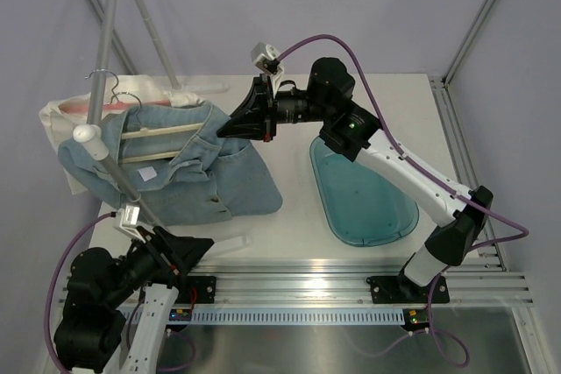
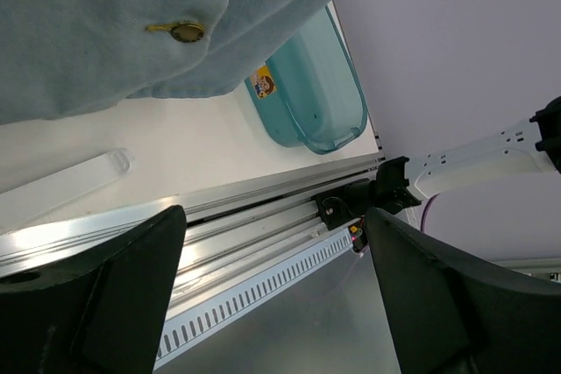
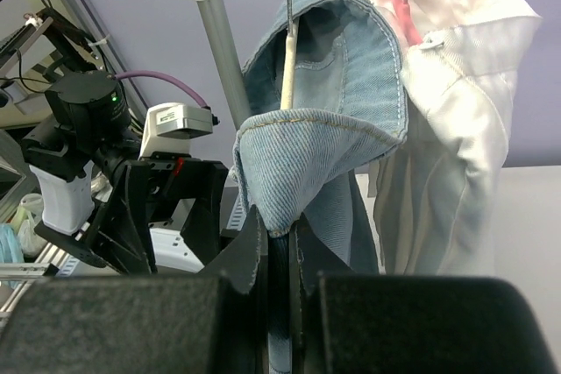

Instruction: Remove the skirt from the hanger

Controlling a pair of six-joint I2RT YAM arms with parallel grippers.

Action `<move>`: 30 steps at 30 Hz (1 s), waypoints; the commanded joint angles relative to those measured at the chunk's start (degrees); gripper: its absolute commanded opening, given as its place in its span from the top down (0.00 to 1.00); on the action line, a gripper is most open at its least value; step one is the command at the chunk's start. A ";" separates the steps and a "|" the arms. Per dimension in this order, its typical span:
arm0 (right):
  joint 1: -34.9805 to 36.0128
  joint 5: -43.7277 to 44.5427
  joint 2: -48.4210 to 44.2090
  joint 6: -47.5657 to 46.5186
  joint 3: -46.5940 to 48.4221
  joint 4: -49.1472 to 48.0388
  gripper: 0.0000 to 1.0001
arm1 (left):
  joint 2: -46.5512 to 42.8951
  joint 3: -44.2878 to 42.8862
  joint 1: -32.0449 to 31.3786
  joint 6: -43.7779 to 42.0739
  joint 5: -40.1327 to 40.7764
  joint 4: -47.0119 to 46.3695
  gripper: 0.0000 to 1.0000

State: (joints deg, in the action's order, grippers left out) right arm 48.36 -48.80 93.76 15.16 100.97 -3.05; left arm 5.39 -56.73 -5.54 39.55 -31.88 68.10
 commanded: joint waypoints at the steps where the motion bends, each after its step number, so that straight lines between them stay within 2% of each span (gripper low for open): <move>1: -0.55 -1.04 -4.37 0.13 0.19 -4.59 1.00 | 1.90 -0.14 0.36 0.79 2.69 -3.50 0.14; 5: -0.55 -1.13 -4.81 0.84 1.86 -3.81 1.00 | 2.26 0.48 0.35 3.16 6.12 -4.29 0.14; 11: -0.63 2.03 -7.70 -3.99 -0.15 4.53 1.00 | 2.35 -0.40 0.36 3.60 10.26 -4.64 0.14; 21: -1.69 13.10 -20.27 -4.61 -14.74 10.43 1.00 | 5.68 -1.18 0.62 0.80 5.42 -4.29 0.30; 30: -1.69 19.69 -28.62 -1.98 -22.92 18.07 1.00 | 11.92 -7.60 3.52 -4.04 1.21 -3.58 0.32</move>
State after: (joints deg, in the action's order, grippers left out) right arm 47.03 -32.75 68.55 11.22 77.87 17.45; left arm 14.61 -61.34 -2.48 37.93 -27.18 67.11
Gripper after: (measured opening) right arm 0.068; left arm 0.689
